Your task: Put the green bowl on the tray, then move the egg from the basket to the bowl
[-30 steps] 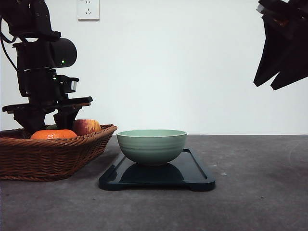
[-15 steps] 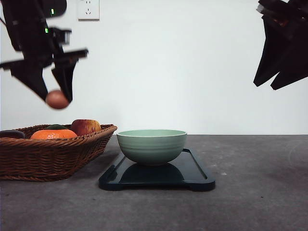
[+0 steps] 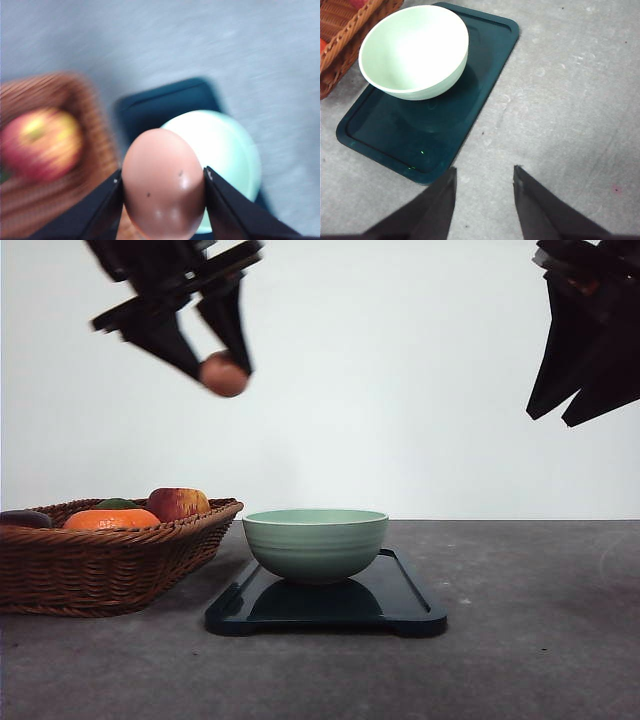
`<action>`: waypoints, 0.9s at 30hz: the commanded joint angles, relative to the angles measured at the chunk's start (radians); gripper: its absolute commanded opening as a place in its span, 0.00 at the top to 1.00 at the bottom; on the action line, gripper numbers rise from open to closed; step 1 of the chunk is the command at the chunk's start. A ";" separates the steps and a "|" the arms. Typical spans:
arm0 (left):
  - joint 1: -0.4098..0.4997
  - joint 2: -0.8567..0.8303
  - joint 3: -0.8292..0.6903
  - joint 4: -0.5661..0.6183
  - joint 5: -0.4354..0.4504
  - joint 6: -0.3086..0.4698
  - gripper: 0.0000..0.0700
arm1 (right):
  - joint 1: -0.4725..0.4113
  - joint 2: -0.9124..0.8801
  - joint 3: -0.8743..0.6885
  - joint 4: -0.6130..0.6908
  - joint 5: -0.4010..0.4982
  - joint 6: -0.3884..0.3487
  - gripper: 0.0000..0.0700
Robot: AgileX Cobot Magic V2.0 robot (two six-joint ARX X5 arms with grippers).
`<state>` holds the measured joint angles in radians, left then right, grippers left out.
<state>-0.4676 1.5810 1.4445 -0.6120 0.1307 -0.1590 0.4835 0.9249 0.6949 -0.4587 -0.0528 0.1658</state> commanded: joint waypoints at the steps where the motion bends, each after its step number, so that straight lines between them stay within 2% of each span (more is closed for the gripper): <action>1: -0.023 0.016 0.024 0.028 0.005 -0.013 0.69 | 0.005 0.008 0.002 0.009 0.001 0.014 0.68; 12: -0.113 0.122 0.024 0.124 0.004 -0.040 0.68 | 0.005 0.008 0.002 0.009 0.001 0.013 0.68; 27: -0.136 0.310 0.024 0.142 0.004 -0.035 0.68 | 0.005 0.008 0.002 0.008 0.001 0.014 0.68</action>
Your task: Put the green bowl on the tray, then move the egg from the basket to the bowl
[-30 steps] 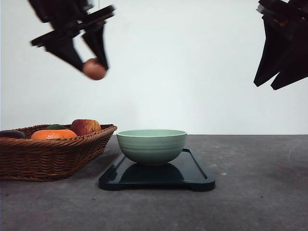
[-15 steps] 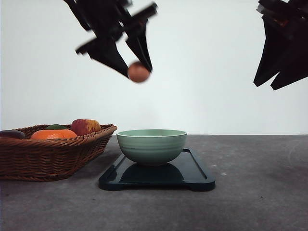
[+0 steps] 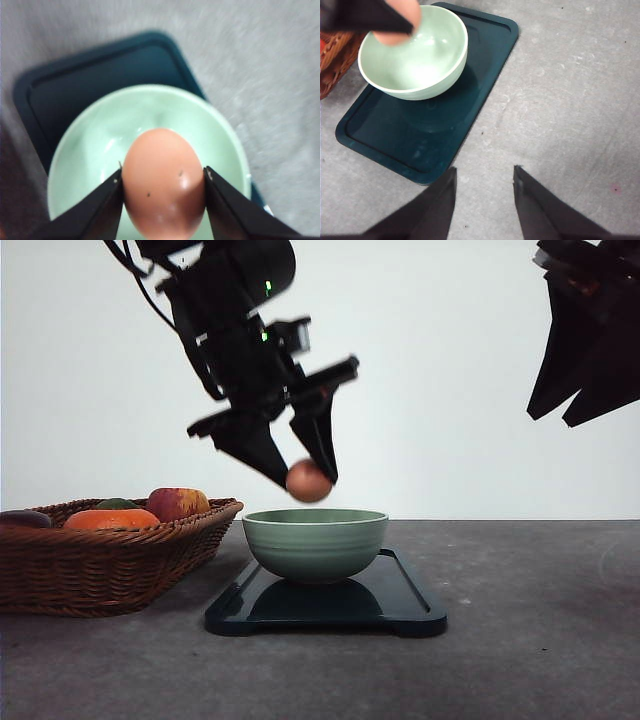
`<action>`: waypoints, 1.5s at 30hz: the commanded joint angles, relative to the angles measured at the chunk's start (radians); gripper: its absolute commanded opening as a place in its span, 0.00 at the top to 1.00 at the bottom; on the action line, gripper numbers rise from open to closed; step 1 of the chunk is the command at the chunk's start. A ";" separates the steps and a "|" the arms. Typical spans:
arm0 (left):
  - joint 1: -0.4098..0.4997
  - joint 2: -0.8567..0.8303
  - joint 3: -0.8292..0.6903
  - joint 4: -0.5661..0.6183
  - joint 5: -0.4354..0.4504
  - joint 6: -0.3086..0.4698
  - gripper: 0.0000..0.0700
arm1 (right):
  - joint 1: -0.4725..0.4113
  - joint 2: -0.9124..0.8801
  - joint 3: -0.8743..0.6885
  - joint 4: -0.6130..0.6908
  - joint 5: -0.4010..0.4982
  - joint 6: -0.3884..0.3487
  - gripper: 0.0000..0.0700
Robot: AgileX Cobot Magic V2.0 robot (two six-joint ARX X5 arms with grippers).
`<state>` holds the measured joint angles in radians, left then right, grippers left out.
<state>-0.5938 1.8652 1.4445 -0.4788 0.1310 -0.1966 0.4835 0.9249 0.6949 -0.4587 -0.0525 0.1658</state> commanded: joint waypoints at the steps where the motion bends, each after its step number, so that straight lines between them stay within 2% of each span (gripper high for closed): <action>1: -0.010 0.037 0.024 0.010 0.003 0.004 0.68 | 0.005 0.008 0.002 0.008 0.001 0.014 0.68; 23: -0.040 0.163 0.024 0.059 -0.004 0.027 0.67 | 0.005 0.008 0.002 -0.021 0.001 0.014 0.68; 25: -0.043 0.163 0.025 0.068 -0.004 0.027 0.65 | 0.005 0.008 0.002 -0.023 0.001 0.014 0.68; 29: -0.043 0.163 0.030 0.064 -0.004 0.027 0.50 | 0.005 0.008 0.002 -0.032 0.001 0.014 0.68; 38: -0.042 0.148 0.098 -0.048 -0.005 0.027 0.49 | 0.005 0.008 0.002 -0.043 0.001 0.014 0.68; 45: -0.042 0.040 0.135 -0.130 -0.005 0.025 0.49 | 0.005 0.008 0.002 -0.054 0.000 0.014 0.68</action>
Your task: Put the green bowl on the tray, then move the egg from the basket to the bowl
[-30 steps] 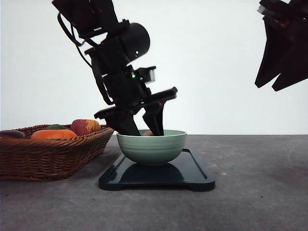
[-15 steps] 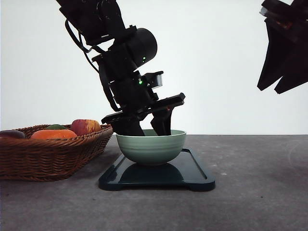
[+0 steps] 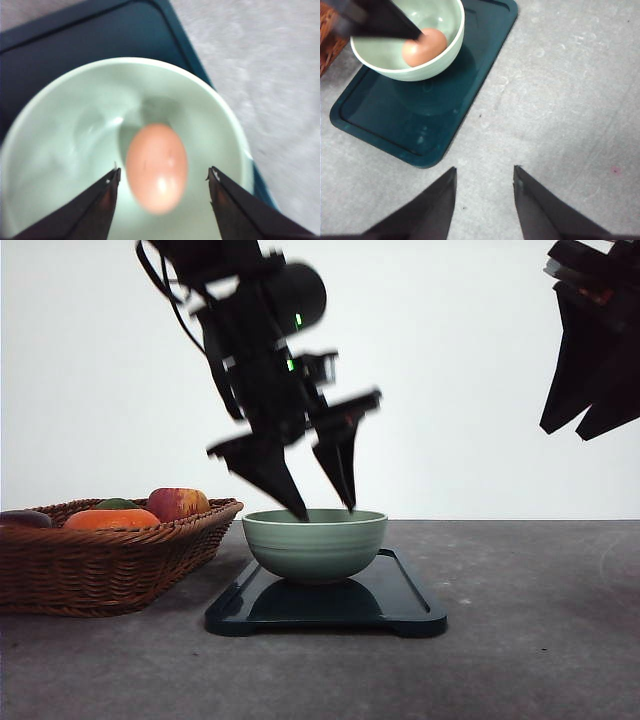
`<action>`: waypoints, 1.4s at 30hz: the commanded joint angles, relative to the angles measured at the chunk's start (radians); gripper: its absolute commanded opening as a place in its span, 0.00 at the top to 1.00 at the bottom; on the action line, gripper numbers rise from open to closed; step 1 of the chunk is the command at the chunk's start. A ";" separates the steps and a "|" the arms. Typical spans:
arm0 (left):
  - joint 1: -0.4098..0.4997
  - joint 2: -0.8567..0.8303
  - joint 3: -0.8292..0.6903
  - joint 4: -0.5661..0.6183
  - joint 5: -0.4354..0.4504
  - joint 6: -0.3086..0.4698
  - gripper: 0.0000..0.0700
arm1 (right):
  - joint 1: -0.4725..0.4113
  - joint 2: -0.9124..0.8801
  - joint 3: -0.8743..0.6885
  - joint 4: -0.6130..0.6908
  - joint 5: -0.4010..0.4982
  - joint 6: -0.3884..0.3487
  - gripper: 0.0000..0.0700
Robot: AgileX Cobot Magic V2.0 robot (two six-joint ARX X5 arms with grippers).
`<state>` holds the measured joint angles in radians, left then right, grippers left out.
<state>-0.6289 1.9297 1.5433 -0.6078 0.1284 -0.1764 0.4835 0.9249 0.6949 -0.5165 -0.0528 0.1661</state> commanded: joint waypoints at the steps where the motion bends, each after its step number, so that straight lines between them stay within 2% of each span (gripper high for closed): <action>1: -0.006 -0.047 0.036 -0.021 -0.002 0.004 0.49 | 0.005 0.008 0.002 0.002 0.001 0.014 0.68; 5: 0.009 -0.152 0.033 -0.121 -0.002 0.007 0.49 | 0.005 0.008 0.002 -0.005 0.000 0.013 0.68; 9: 0.014 -0.291 -0.041 -0.102 -0.056 0.013 0.50 | 0.005 0.008 0.002 -0.010 0.000 0.013 0.68; 12: 0.014 -0.431 -0.176 0.002 -0.107 0.014 0.50 | 0.006 0.008 0.002 -0.009 -0.002 0.013 0.68; 16: 0.014 -0.621 -0.371 0.104 -0.108 0.009 0.50 | 0.006 0.008 0.002 -0.008 -0.002 0.009 0.68; 27: 0.016 -1.075 -0.800 0.081 -0.111 -0.005 0.50 | 0.006 0.008 0.002 -0.008 -0.002 0.002 0.68; 30: 0.015 -1.148 -0.850 0.048 -0.111 -0.028 0.50 | 0.006 0.008 0.002 -0.009 -0.002 0.002 0.68; 36: 0.015 -1.213 -0.854 0.016 -0.110 -0.050 0.50 | 0.006 0.008 0.002 -0.028 -0.049 0.006 0.68; 37: 0.015 -1.219 -0.853 0.019 -0.110 -0.050 0.54 | 0.006 0.008 0.002 -0.027 -0.055 0.006 0.70; 38: 0.015 -1.223 -0.853 0.023 -0.110 -0.050 0.71 | 0.006 0.008 0.002 -0.025 -0.051 0.006 0.82; 40: 0.015 -1.226 -0.853 0.028 -0.111 -0.052 0.96 | 0.006 0.008 0.002 -0.014 -0.052 0.006 0.99; 42: 0.015 -1.226 -0.852 0.025 -0.107 -0.053 1.00 | 0.006 0.007 0.003 -0.008 -0.069 0.006 0.98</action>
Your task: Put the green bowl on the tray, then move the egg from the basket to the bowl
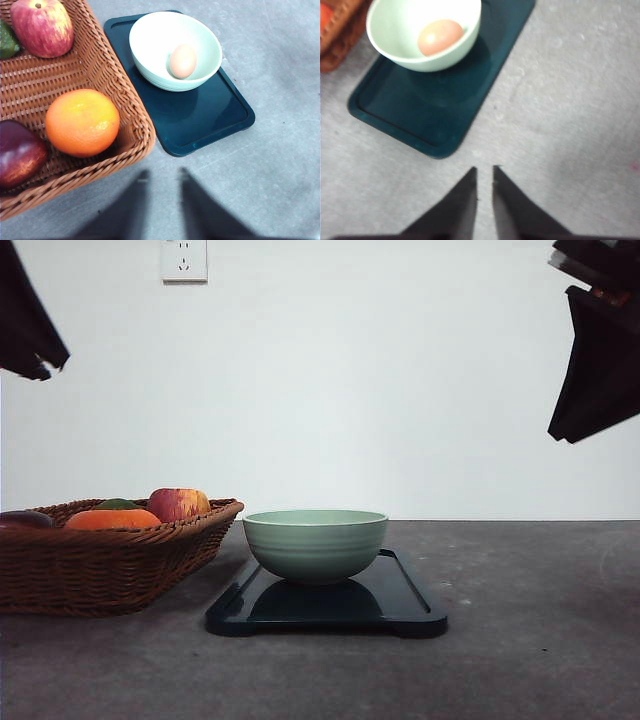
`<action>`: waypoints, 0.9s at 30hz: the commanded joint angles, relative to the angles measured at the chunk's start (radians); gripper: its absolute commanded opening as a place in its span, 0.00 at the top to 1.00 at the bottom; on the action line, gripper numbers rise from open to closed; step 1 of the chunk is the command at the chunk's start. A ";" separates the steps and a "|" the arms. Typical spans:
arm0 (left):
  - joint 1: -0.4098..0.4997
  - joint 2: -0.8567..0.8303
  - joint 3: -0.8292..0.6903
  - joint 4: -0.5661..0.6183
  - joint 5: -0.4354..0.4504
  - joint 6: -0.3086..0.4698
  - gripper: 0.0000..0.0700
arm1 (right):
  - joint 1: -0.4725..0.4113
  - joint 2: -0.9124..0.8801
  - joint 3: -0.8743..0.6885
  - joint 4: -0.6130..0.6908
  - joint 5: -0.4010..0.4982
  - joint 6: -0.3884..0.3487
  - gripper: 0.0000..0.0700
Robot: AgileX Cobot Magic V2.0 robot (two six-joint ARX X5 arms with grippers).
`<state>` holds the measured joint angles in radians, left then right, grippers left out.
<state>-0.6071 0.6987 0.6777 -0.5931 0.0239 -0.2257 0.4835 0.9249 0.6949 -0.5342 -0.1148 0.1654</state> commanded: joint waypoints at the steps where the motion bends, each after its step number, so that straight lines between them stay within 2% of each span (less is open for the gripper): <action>1: -0.007 0.005 0.013 0.009 0.000 -0.003 1.00 | 0.006 0.005 0.003 0.011 -0.019 0.006 0.98; 13: -0.007 0.004 0.013 0.010 -0.001 0.008 1.00 | 0.006 0.005 0.003 0.019 -0.016 0.007 0.98; 14: -0.005 0.000 0.013 0.004 -0.012 0.105 1.00 | 0.005 0.005 0.003 0.019 -0.016 0.007 0.98; 15: 0.004 -0.013 0.008 0.000 -0.016 0.161 1.00 | 0.005 0.005 0.003 0.019 -0.016 0.007 0.98; 18: 0.061 -0.099 -0.060 0.062 -0.017 0.223 1.00 | 0.005 0.005 0.003 0.019 -0.016 0.007 0.98; 22: 0.167 -0.278 -0.216 0.230 -0.017 0.191 1.00 | 0.005 0.005 0.003 0.019 -0.016 0.007 0.98; 27: 0.344 -0.475 -0.384 0.309 -0.018 0.195 1.00 | 0.005 0.005 0.003 0.019 -0.016 0.007 0.98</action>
<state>-0.2864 0.2432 0.3148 -0.2995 0.0059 -0.0432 0.4835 0.9245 0.6949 -0.5262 -0.1307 0.1654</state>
